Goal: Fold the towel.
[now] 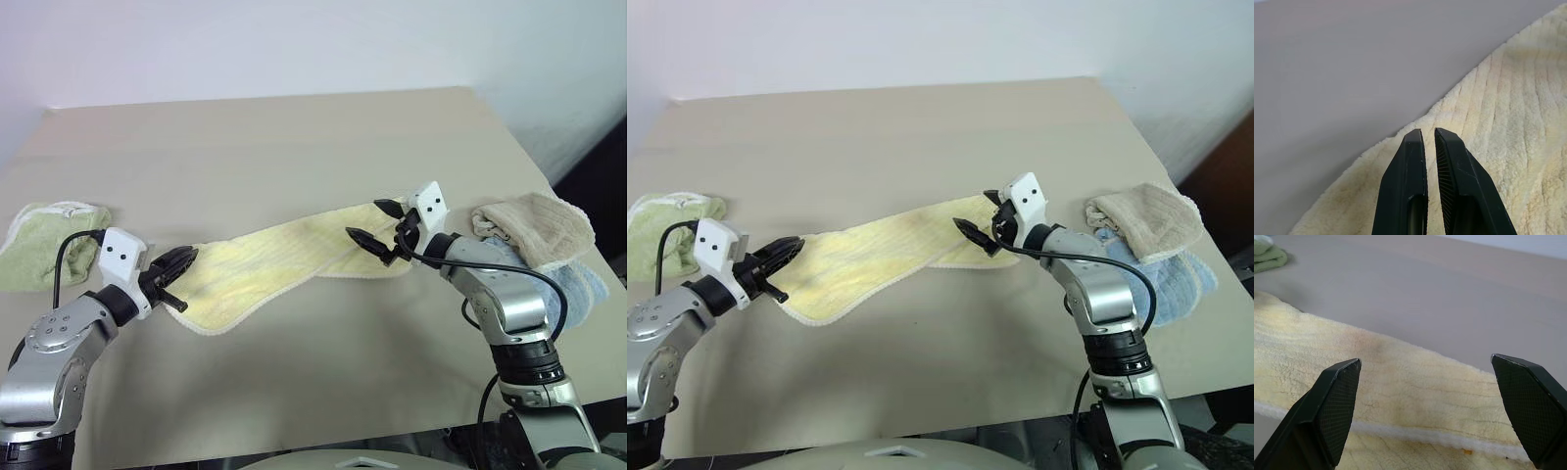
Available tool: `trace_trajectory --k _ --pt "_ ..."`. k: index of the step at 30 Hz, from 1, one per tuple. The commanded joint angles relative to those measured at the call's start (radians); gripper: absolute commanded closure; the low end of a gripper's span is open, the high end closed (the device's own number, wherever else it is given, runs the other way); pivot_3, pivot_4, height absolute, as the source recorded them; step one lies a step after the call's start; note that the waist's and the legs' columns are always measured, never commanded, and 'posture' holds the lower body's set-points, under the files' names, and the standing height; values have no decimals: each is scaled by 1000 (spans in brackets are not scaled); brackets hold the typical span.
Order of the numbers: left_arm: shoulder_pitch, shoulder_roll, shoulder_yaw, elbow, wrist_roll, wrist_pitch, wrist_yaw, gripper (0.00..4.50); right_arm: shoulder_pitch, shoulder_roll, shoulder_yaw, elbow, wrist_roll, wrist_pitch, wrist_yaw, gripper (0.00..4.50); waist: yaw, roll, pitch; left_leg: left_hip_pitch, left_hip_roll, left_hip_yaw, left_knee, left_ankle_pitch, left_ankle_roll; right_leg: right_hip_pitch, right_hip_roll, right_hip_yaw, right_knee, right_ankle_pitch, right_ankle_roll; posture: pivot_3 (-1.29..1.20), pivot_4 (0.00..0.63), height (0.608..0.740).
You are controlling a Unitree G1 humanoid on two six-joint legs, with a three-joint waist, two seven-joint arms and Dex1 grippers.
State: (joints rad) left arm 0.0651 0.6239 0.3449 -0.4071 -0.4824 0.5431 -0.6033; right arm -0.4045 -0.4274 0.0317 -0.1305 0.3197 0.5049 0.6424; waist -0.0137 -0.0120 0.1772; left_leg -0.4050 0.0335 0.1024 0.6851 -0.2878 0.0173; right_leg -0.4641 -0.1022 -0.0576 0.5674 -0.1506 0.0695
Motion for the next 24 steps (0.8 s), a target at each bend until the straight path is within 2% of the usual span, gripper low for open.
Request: trace_trajectory --k 1,24 --pt "-35 18 -8 -28 -8 6 -1 4074 6 4 -14 -29 7 -13 -6 18 1 0 0 0 0 0 0 0 0 0 0 0 0 0 0 0 150 728" --pt "-133 61 -29 38 16 -2 -42 4074 -42 8 -34 75 -7 -106 -17 18 -1 0 0 -1 -1 0 0 0 0 -1 0 0 0 0 0 0 150 728"
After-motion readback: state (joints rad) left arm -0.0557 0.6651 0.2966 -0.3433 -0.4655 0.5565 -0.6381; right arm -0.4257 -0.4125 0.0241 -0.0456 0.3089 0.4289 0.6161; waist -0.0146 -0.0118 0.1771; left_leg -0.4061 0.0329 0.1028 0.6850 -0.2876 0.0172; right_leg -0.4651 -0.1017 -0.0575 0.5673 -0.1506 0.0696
